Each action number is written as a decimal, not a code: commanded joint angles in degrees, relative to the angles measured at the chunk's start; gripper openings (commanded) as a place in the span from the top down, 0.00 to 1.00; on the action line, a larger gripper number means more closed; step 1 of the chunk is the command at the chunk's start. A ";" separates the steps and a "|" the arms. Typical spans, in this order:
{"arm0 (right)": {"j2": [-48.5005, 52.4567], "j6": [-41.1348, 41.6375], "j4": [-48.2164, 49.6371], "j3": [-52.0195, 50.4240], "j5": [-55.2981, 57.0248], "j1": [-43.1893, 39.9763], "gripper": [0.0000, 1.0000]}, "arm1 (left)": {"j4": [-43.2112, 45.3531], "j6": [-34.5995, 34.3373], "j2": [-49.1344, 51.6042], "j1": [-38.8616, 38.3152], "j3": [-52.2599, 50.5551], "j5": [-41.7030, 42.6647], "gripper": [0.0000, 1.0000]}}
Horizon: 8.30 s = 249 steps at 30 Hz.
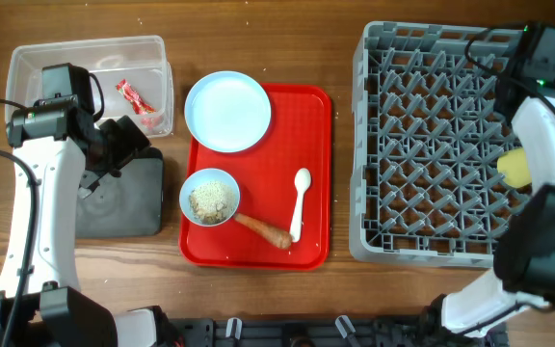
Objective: Sort waste into correct bins and load items into the dishwasher rack
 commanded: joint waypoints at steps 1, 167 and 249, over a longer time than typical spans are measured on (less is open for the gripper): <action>3.69 -0.68 -0.74 0.48 -3.96 1.57 0.96 | 0.00 -0.55 -0.79 0.20 -0.17 0.50 0.01; -15.15 3.74 -33.46 -2.97 -70.90 36.46 0.00 | 11.30 -2.69 20.57 -37.18 -2.78 0.83 0.96; -15.15 7.48 -35.06 -2.97 -70.03 36.41 0.00 | 16.74 50.27 5.22 35.76 -21.33 88.30 0.96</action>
